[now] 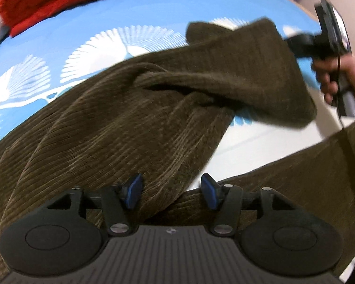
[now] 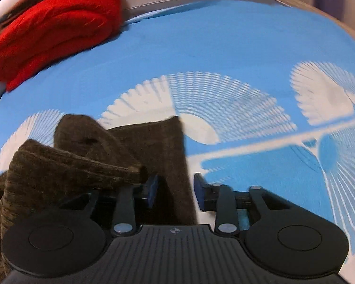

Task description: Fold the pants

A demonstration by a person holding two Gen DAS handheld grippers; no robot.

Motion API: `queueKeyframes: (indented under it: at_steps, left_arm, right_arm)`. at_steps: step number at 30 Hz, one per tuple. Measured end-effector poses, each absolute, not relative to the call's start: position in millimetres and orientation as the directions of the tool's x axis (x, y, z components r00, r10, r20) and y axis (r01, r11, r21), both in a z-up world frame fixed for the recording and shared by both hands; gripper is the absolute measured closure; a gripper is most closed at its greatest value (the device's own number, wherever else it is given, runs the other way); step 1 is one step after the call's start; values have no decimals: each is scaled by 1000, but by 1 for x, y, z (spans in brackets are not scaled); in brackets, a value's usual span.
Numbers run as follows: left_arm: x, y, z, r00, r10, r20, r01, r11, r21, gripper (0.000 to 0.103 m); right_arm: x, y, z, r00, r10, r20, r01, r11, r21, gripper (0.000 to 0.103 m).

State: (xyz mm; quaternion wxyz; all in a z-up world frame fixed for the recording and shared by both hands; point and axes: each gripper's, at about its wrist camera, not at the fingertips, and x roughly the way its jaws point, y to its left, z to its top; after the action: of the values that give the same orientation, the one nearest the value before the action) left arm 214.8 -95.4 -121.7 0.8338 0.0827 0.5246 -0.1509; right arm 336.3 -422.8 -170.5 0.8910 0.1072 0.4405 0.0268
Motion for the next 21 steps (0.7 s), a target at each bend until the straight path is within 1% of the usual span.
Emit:
queueKeyframes:
  at_steps: [1, 4, 6, 7, 8, 9, 11, 13, 14, 15, 16, 17, 18, 19, 21]
  left_arm:
    - [216, -97, -126, 402, -154, -903, 346, 938, -6, 43]
    - [221, -101, -137, 388, -108, -915, 364, 930, 44, 45]
    - [223, -104, -140, 389, -92, -917, 378, 923, 68, 57]
    - [224, -105, -140, 396, -87, -914, 388, 918, 81, 79]
    - [225, -107, -139, 409, -69, -910, 390, 915, 105, 94]
    - [227, -105, -136, 421, -55, -905, 381, 917, 121, 94]
    - [232, -98, -127, 442, -52, -896, 340, 934, 113, 95]
    - [235, -89, -118, 478, -32, -878, 302, 944, 130, 95]
    - [236, -86, -114, 488, -25, -872, 291, 947, 136, 95]
    - [236, -80, -111, 486, -33, -873, 287, 950, 124, 95]
    - [236, -78, -110, 477, -48, -877, 291, 951, 106, 95]
    - [235, -76, -109, 469, -68, -881, 305, 948, 89, 95]
    - [232, -76, -109, 460, -87, -884, 329, 941, 78, 95]
    - [230, -77, -110, 450, -76, -890, 347, 933, 96, 96]
    - [225, -78, -119, 412, -73, -908, 396, 912, 106, 95]
  right_arm:
    - [338, -420, -170, 606, 150, -781, 30, 977, 211, 91]
    - [342, -417, -167, 605, 150, -782, 18, 979, 202, 93]
    - [343, -422, -160, 614, 165, -772, 34, 971, 235, 93]
    - [342, -425, -155, 623, 173, -763, 48, 965, 258, 93]
    - [342, -430, -147, 636, 186, -749, 66, 954, 293, 93]
    - [341, -437, -139, 652, 201, -731, 86, 938, 335, 94]
    - [337, -452, -120, 696, 217, -685, 143, 892, 428, 94]
    - [327, -473, -95, 761, 192, -620, 224, 819, 528, 94]
    - [313, -488, -76, 825, 114, -554, 278, 771, 573, 95]
    - [295, -501, -58, 873, -23, -488, 344, 737, 581, 95]
    - [277, -511, -45, 878, -189, -440, 434, 700, 567, 95]
    - [258, -524, -39, 840, -342, -422, 537, 641, 549, 95]
    - [249, -535, -43, 790, -418, -448, 611, 590, 527, 95]
    - [247, -546, -57, 739, -432, -517, 670, 553, 495, 95]
    - [250, -567, -97, 658, -367, -658, 735, 502, 455, 94]
